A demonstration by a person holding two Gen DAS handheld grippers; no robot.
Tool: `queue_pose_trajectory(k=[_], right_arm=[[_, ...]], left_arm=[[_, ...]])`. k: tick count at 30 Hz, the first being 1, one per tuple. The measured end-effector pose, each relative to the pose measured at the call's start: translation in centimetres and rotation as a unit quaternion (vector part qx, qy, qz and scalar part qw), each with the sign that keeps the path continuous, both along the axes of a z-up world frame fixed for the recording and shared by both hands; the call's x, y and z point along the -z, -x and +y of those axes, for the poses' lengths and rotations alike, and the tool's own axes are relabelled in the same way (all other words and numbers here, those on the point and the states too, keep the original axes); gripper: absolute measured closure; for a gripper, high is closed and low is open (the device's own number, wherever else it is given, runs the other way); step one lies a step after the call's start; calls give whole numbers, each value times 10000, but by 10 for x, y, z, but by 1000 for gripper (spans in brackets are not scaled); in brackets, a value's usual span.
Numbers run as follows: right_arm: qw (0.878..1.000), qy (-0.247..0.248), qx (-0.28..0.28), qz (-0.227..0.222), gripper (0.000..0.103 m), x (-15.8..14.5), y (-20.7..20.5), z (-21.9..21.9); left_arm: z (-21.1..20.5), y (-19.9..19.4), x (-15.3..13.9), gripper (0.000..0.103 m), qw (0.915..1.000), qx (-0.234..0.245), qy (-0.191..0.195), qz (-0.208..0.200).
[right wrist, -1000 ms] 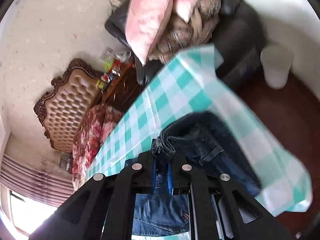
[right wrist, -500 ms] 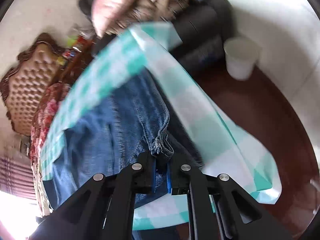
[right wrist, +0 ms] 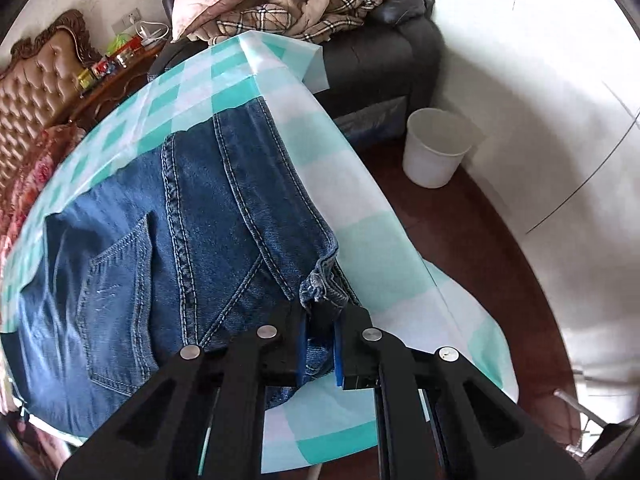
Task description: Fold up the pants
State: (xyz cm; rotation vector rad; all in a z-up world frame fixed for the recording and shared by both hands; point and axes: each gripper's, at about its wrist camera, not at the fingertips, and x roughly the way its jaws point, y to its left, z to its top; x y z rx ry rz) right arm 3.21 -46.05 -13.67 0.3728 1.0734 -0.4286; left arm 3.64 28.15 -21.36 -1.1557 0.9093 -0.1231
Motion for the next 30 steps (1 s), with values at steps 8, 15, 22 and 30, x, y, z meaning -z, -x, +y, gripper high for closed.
queue_pose_trajectory(k=[8,15,22,30], right_arm=[[10000,60,42,35,94,2,-1,-3],[9998,132,89,70,94,2,-3,0],[9999,82,101,5,94,2,-1,0],[9999,74,77,3,94,2,-2,0]], left_arm=[[50,-10,-1,76,9983,-509,190,-206],[124,-23,-34,76,9905,-1140,-749,-150],[173,-49,-34,76,9824,-1197,-1335,529],[166,-75,-37,102,9788,-740,-1692,882]])
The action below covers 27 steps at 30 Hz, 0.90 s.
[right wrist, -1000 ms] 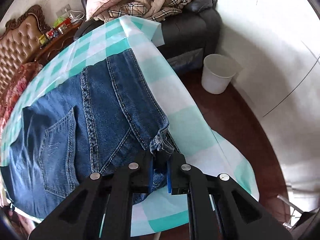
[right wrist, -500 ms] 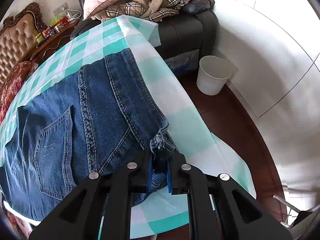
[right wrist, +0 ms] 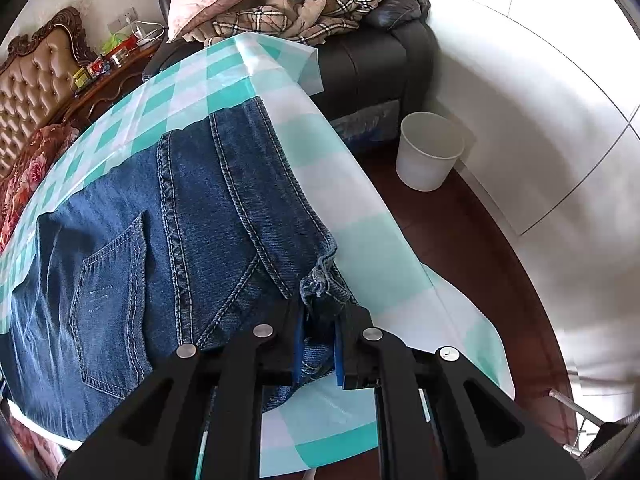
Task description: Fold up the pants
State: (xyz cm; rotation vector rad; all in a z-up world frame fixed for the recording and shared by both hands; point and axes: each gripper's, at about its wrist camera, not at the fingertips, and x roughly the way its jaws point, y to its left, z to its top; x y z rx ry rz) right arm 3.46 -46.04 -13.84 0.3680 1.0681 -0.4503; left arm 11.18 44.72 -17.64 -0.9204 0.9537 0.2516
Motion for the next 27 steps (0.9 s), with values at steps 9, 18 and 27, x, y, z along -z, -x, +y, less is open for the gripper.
queue_pose_trajectory(k=[9,18,27], right_arm=[[10000,-62,30,-43,94,1,0,-4],[10000,-63,-22,-58,95,2,3,-5],[9998,176,-10,113,94,0,-2,1]], left_arm=[[6,57,-12,102,9972,-421,-613,102],[5,62,-8,78,9917,-733,-1020,286],[-43,-16,-46,40,9579,960,-2707,6]])
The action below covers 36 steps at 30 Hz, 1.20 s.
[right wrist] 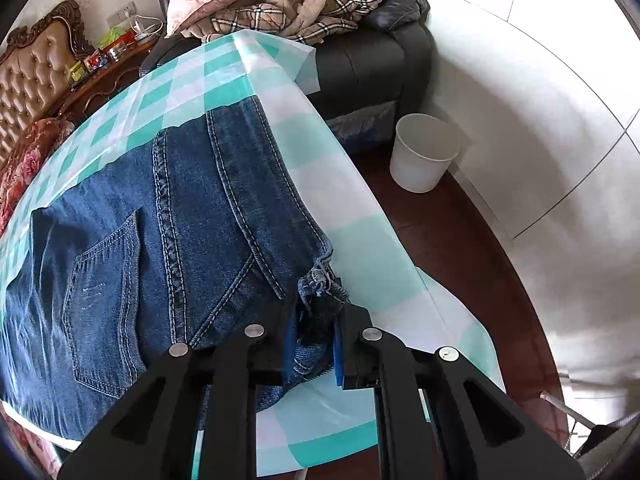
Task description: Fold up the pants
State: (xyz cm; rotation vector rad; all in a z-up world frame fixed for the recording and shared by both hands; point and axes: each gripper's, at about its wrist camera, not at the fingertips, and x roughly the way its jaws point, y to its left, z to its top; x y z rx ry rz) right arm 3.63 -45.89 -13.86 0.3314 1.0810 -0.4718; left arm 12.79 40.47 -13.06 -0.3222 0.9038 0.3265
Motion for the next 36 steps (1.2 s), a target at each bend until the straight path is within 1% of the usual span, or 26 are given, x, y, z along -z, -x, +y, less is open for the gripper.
queue_pose_trajectory(k=[4,5,6,8,9,10,11,12,13,15,16,18,20,21,22,23,25,26,28,30,31,32,33,34,35,36], right_arm=[[9999,122,-35,102,93,-1,-2,2],[9998,134,-35,129,92,-1,-3,2],[9997,157,-42,175,90,-1,-4,2],[9995,193,-69,227,82,-1,-6,1],[9995,188,-97,232,80,-1,-7,0],[9995,199,-107,240,79,-2,-7,0],[9994,201,-111,265,79,-2,-8,0],[9993,205,-116,275,79,-2,-8,0],[9993,216,-125,290,78,-3,-8,0],[9987,396,1,322,78,-11,-7,-1],[9969,701,172,299,78,-22,-4,0],[9916,1234,387,69,74,-48,0,5],[9871,1544,376,-179,69,-70,-3,17],[9869,1572,42,-372,69,-80,-11,32],[9867,1516,-296,-500,69,-84,-18,44],[9855,1417,-689,-630,69,-87,-27,58],[9783,1320,-1399,-774,69,-85,-47,86],[9739,1313,-1668,-803,69,-81,-55,96],[9643,1323,-2152,-792,69,-69,-74,112],[9571,1245,-2509,-742,69,-53,-94,122],[9553,1207,-2604,-713,69,-46,-102,124],[9534,1178,-2697,-664,69,-37,-113,125],[9522,1159,-2757,-626,69,-30,-122,126],[9508,1171,-2810,-578,69,-22,-131,126],[9504,1199,-2817,-547,69,-16,-137,125],[9500,1273,-2808,-491,69,-8,-142,126]], left_arm=[[11,-53,21,42,9957,388,-491,684],[15,-64,31,63,9921,558,-599,947],[19,-70,34,77,9913,775,-380,995],[21,-74,27,80,9927,578,-492,936],[18,-73,22,100,9921,420,-781,882],[15,-71,15,98,9864,-31,-1394,875],[16,-67,9,88,9849,-310,-1520,767],[13,-61,3,58,9882,-454,-1354,560],[4,-53,-4,54,9932,-439,-1061,215],[-34,-47,-16,53,9965,207,-766,-268],[-76,-44,-24,51,9919,930,-659,-562],[-153,-40,-32,46,9690,2251,-483,-901],[-242,-36,-35,46,9252,3607,-222,-1163],[-272,-36,-32,47,9085,4005,-130,-1184],[-314,-38,-26,54,8827,4569,10,-1099],[-343,-43,-19,59,8632,4959,91,-942],[-384,-54,-1,81,8376,5422,179,-634],[-395,-61,8,84,8313,5534,199,-480],[-399,-86,29,93,8368,5472,-30,-184],[-382,-109,37,93,8690,4938,-253,-195],[-366,-121,35,94,8917,4507,-336,-238],[-360,-125,32,95,8994,4348,-345,-268],[-358,-124,27,95,8998,4342,-289,-299],[-362,-119,20,95,8926,4490,-162,-375],[-376,-108,13,95,8738,4841,-56,-460],[-388,-101,9,92,8619,5048,-39,-480]])
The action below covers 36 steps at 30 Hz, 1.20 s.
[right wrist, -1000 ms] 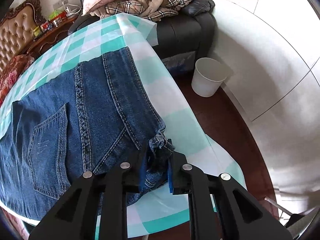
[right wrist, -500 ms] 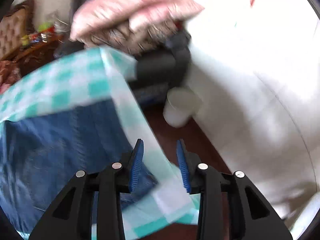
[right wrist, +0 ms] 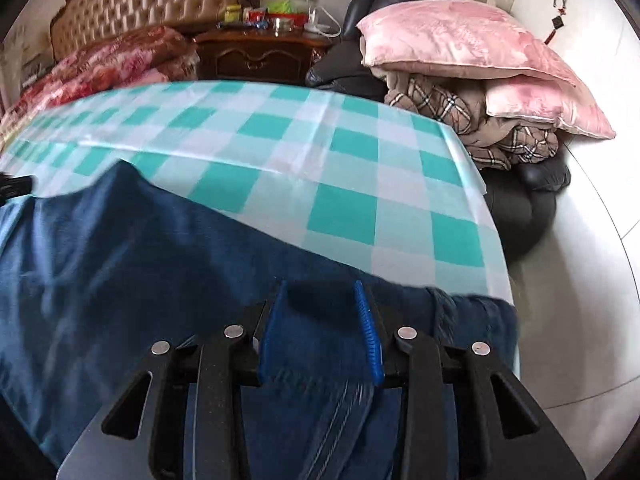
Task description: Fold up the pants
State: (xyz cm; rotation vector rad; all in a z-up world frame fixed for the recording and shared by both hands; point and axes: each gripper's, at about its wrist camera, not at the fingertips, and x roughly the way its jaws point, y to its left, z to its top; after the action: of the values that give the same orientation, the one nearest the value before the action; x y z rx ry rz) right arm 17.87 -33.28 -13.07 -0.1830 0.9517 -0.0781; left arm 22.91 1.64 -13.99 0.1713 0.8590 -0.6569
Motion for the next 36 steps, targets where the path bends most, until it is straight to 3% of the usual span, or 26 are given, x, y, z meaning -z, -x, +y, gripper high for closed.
queue_pose_trajectory(k=[2,4,6,7,9,10,12,15,17,19,21,22,24,26,29,30,33,34,36], right_arm=[[10000,53,30,12,69,8,-7,-3],[9997,-68,204,-83,69,9,-11,-8],[9984,-9,489,-292,69,3,-10,-13],[9971,31,646,-413,67,-1,-8,-18],[9939,-190,959,-503,67,-4,-5,-39],[9937,-405,930,-484,67,-3,-5,-46],[9944,-434,819,-500,69,-3,-4,-50],[9935,-452,900,-539,69,-5,-4,-49],[9887,-589,1159,-745,68,-14,4,-55],[9751,-545,1877,-1048,66,-29,22,-74],[9549,-1013,2530,-1182,66,-39,50,-106],[9504,-1209,2604,-1196,66,-41,61,-117],[9499,-1315,2593,-1146,66,-41,83,-130],[9482,-1394,2657,-1046,66,-36,101,-139],[9464,-1543,2719,-809,66,-23,126,-150],[9442,-1624,2763,-764,66,-17,136,-156],[9417,-1706,2877,-364,67,6,147,-165],[9400,-1701,2943,-292,77,13,151,-168],[9407,-1643,2950,-334,81,10,160,-169]], left_arm=[[-30,11,8,90,9981,534,-310,-35],[-40,5,24,91,9965,452,-689,-154],[-32,-5,18,93,9977,-193,-598,-255],[-30,-8,12,92,9926,-618,-844,-612],[-28,-10,1,88,9933,-744,-601,-656],[-36,-6,-6,79,9959,-578,-365,-599],[-63,8,-15,64,9972,-135,-264,-690],[-124,25,-22,54,9965,488,165,-651],[-155,27,-21,54,9953,699,123,-652],[-186,24,-15,54,9948,872,104,-520],[-212,18,-10,55,9941,1065,149,-115],[-225,14,-7,55,9934,1138,135,33],[-244,3,3,57,9953,931,-265,22],[-249,-21,16,59,9973,318,-652,112],[-241,-28,8,62,9989,-161,-426,56],[-242,-23,4,62,9992,-147,-382,-1],[-258,18,-13,62,9987,504,-4,-87],[-260,29,-15,62,9981,611,5,-41],[-266,48,-12,62,9979,634,-29,147]])
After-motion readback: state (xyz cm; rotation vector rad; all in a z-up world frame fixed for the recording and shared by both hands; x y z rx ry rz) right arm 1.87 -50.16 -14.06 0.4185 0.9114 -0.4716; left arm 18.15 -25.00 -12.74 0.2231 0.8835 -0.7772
